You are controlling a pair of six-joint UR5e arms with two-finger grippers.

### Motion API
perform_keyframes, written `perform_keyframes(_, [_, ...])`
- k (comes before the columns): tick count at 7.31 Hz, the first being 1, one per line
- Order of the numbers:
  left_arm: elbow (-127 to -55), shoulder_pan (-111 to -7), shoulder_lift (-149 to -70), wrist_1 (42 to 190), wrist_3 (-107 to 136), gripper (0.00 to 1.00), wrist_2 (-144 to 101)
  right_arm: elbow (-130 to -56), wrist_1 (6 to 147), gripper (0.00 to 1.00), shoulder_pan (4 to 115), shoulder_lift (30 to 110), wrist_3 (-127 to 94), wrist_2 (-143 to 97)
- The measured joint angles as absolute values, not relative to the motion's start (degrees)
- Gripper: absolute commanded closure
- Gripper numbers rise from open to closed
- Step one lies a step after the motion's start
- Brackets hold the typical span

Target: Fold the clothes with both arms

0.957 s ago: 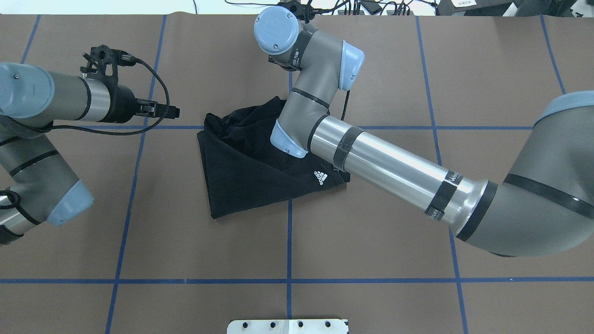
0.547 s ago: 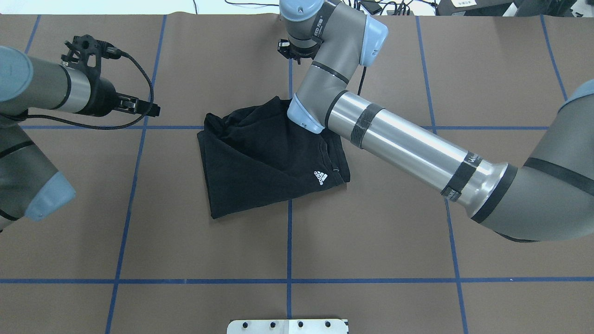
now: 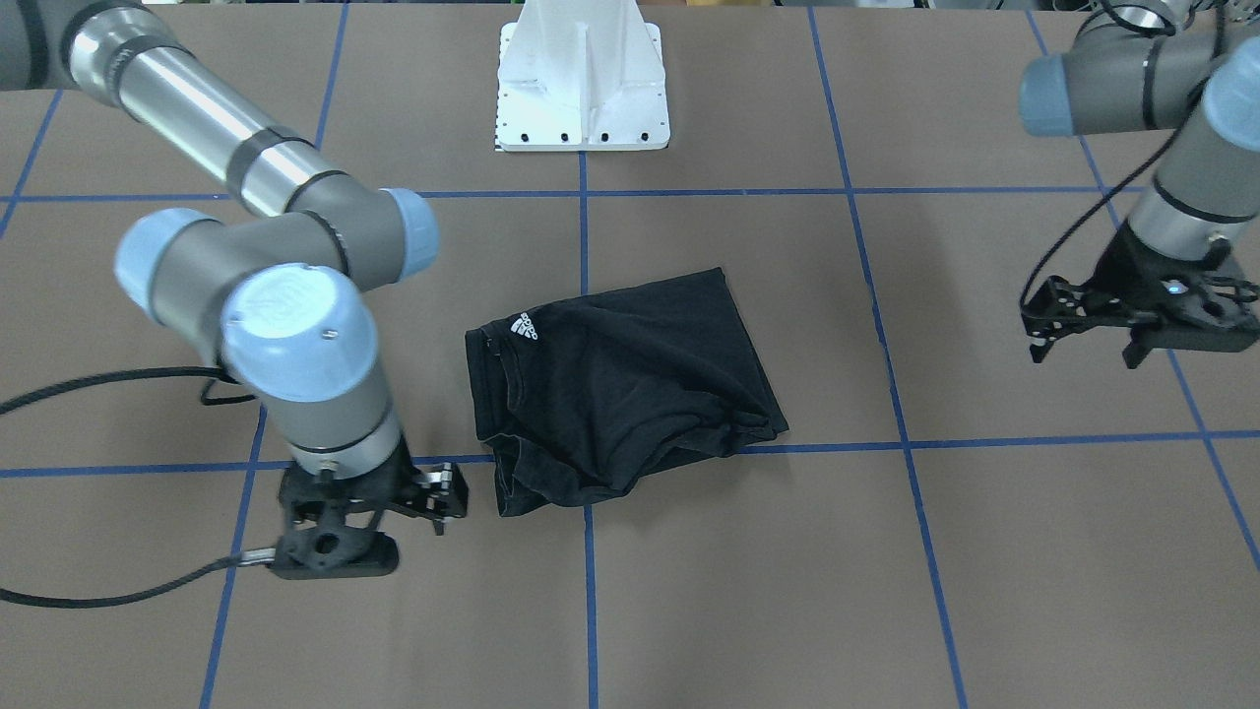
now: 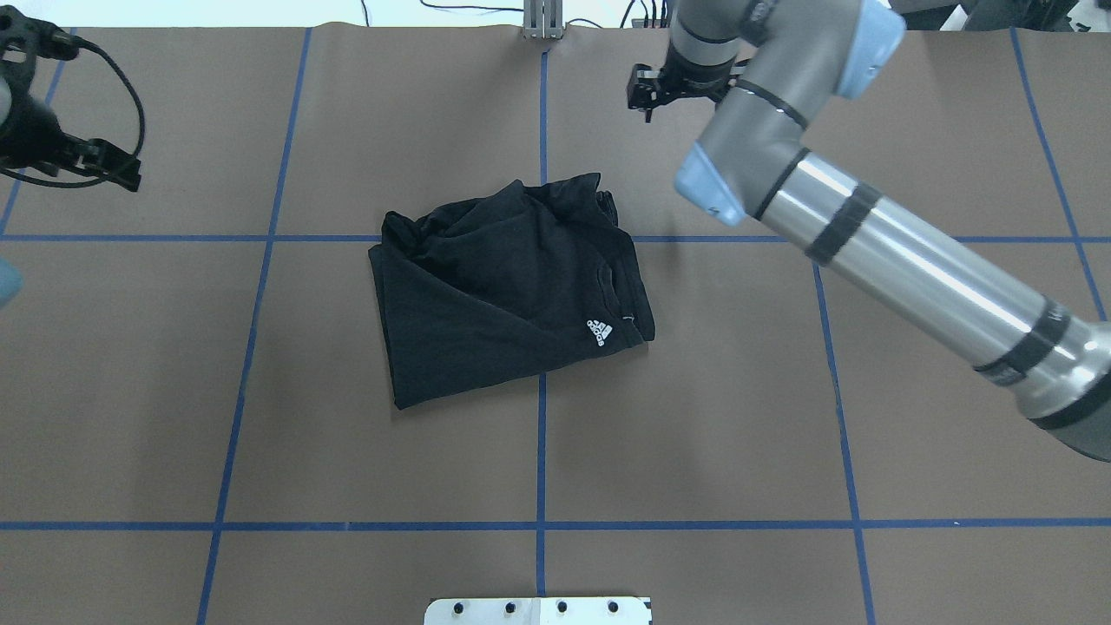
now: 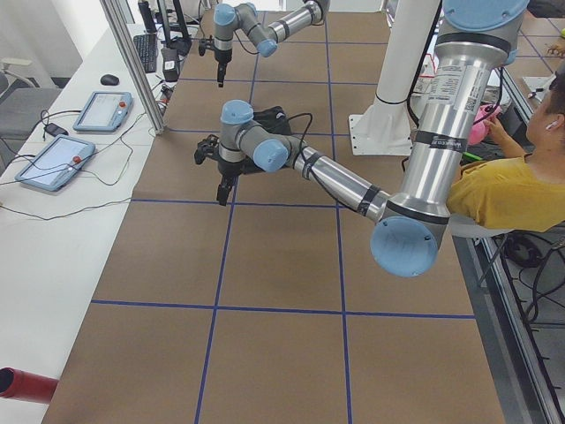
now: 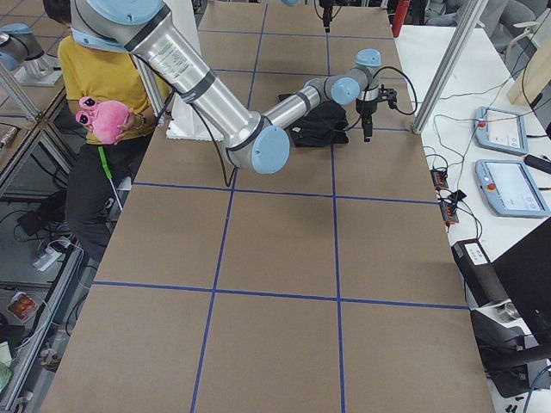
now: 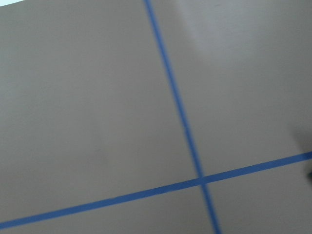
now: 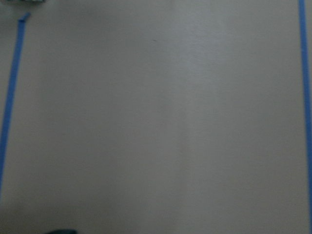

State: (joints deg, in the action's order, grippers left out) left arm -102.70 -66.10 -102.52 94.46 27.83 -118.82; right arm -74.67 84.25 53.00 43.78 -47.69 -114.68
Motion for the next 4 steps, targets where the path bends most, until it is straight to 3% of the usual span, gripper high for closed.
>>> perform_keyframes(2, [-94.6,-76.86,-102.15,91.78,9.64,0.0,-121.94,-85.08,86.89,0.0,59.9,55.85,-35.49,-121.05])
perform_keyframes(4, [-89.83,-84.14,-99.03,91.81,-1.18,0.0,-125.23,-90.65,88.06,0.0,66.86,67.07,-21.97,-125.82])
